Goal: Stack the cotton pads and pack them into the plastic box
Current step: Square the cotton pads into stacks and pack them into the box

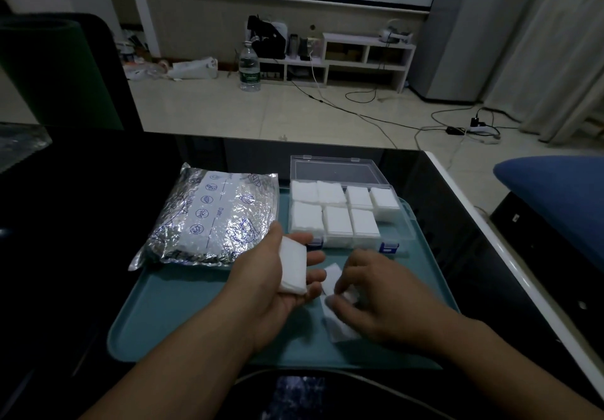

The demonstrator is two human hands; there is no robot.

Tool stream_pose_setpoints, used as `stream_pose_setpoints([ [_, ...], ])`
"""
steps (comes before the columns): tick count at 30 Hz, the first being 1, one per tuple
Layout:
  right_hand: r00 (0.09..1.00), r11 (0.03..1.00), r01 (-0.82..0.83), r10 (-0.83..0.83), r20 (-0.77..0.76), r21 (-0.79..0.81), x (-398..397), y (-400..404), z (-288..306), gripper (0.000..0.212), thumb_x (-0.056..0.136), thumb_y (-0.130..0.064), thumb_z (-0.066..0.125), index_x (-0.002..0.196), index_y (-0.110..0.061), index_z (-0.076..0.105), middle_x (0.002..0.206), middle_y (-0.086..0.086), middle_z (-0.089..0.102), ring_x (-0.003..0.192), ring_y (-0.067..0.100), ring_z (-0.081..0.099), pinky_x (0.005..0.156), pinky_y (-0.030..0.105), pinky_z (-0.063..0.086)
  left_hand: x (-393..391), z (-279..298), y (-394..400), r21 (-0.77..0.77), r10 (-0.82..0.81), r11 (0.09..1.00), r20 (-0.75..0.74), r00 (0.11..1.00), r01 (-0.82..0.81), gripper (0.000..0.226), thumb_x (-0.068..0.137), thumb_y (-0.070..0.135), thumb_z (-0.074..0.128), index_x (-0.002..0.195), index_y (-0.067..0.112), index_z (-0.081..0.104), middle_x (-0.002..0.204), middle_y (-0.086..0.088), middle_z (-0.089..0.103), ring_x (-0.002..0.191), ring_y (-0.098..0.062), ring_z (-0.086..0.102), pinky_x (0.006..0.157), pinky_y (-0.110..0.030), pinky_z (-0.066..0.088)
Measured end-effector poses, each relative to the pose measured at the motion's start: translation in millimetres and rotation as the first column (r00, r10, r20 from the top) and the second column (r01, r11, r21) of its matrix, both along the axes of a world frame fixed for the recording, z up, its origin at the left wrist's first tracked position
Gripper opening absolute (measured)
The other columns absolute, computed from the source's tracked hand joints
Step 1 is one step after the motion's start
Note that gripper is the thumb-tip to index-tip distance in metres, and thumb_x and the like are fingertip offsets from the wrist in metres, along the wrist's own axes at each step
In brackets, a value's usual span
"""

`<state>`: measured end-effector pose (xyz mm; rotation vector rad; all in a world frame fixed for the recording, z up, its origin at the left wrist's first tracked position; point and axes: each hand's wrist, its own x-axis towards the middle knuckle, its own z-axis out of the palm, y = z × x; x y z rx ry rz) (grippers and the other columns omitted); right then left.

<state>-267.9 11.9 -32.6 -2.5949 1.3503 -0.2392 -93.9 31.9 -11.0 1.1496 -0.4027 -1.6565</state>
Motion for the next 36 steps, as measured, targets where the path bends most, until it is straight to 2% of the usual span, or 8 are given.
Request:
stream_pose_setpoints([
  [3,0.988,0.992,-0.071,0.084,-0.128,0.1,-5.3,-1.8,6.9,0.08,0.071,-0.072,0.063,0.138,-0.034,0.04,0.141,-0.016,0.033,0.13,0.005,0.027,0.111,0.028,0.031,0.3,-0.4,-2.4,0.0,0.008,1.0,-0.022,1.0,-0.008,0.053,0.103,0.048,0.033,0.098,0.005,0.064,0.072,-0.014,0.069,0.046,-0.019,0.056,0.047,-0.027,0.047],
  [5,0.979,0.986,-0.068,0.095,-0.178,0.151,-5.8,-4.9,4.6,0.1,0.07,-0.067,0.069,0.15,-0.033,0.02,0.151,-0.017,0.024,0.136,0.007,0.02,0.115,0.027,0.022,-0.5,-0.9,-2.9,-0.001,0.007,1.0,-0.035,0.999,-0.007,0.053,0.103,0.048,0.033,0.097,0.005,0.063,0.069,-0.014,0.069,0.045,-0.018,0.056,0.044,-0.026,0.047],
  [14,0.993,0.999,-0.027,0.031,-0.113,0.033,-0.9,-5.3,-0.6,0.043,0.088,-0.049,0.06,0.128,-0.033,0.054,0.118,-0.009,0.046,0.113,0.012,0.043,0.096,0.03,0.042,-0.2,-3.6,-2.3,-0.007,0.001,1.0,-0.009,1.0,-0.001,0.054,0.103,0.048,0.032,0.1,0.005,0.063,0.078,-0.015,0.067,0.046,-0.019,0.056,0.046,-0.026,0.045],
  [20,0.985,0.989,0.02,0.007,-0.173,0.149,1.1,-4.2,3.0,0.085,0.073,-0.061,0.071,0.143,-0.03,0.036,0.127,-0.007,0.042,0.118,0.013,0.04,0.103,0.031,0.039,-1.8,-3.4,-2.3,-0.011,0.004,1.0,-0.007,1.0,-0.004,0.053,0.103,0.047,0.032,0.098,0.005,0.063,0.08,-0.016,0.064,0.048,-0.018,0.054,0.046,-0.025,0.045],
  [24,0.992,0.973,0.067,-0.042,-0.117,0.221,7.3,-6.9,4.3,0.06,0.068,-0.051,0.08,0.116,-0.029,0.052,0.112,-0.004,0.049,0.106,0.017,0.047,0.089,0.029,0.043,-1.3,-3.5,-1.8,-0.011,0.0,1.0,-0.006,1.0,0.0,0.053,0.103,0.048,0.032,0.099,0.005,0.062,0.081,-0.016,0.063,0.049,-0.019,0.053,0.047,-0.024,0.045],
  [27,0.99,0.954,0.125,-0.102,-0.099,0.273,7.2,-6.5,5.3,0.067,0.067,-0.047,0.083,0.122,-0.027,0.05,0.113,-0.005,0.046,0.109,0.015,0.045,0.088,0.026,0.04,-0.3,-3.6,-2.2,-0.011,0.002,1.0,-0.006,1.0,-0.002,0.053,0.103,0.048,0.032,0.103,0.004,0.062,0.082,-0.017,0.063,0.049,-0.019,0.053,0.047,-0.024,0.045],
  [31,0.987,0.941,0.152,-0.128,-0.097,0.303,9.5,-5.2,5.3,0.055,0.066,-0.045,0.084,0.103,-0.028,0.046,0.114,-0.003,0.041,0.104,0.015,0.043,0.086,0.028,0.041,-0.4,-4.2,-2.9,-0.007,0.007,1.0,-0.015,1.0,-0.007,0.053,0.103,0.048,0.032,0.103,0.004,0.061,0.081,-0.017,0.063,0.047,-0.018,0.053,0.044,-0.023,0.045],
  [36,0.987,0.93,0.159,-0.151,-0.049,0.332,11.5,-0.7,8.8,0.07,0.071,-0.035,0.083,0.129,-0.028,0.044,0.119,-0.006,0.05,0.103,0.01,0.048,0.077,0.021,0.036,-0.5,-5.7,-4.2,0.0,0.013,1.0,0.007,1.0,-0.013,0.053,0.103,0.048,0.032,0.102,0.004,0.062,0.084,-0.018,0.064,0.046,-0.018,0.055,0.044,-0.025,0.046],
])
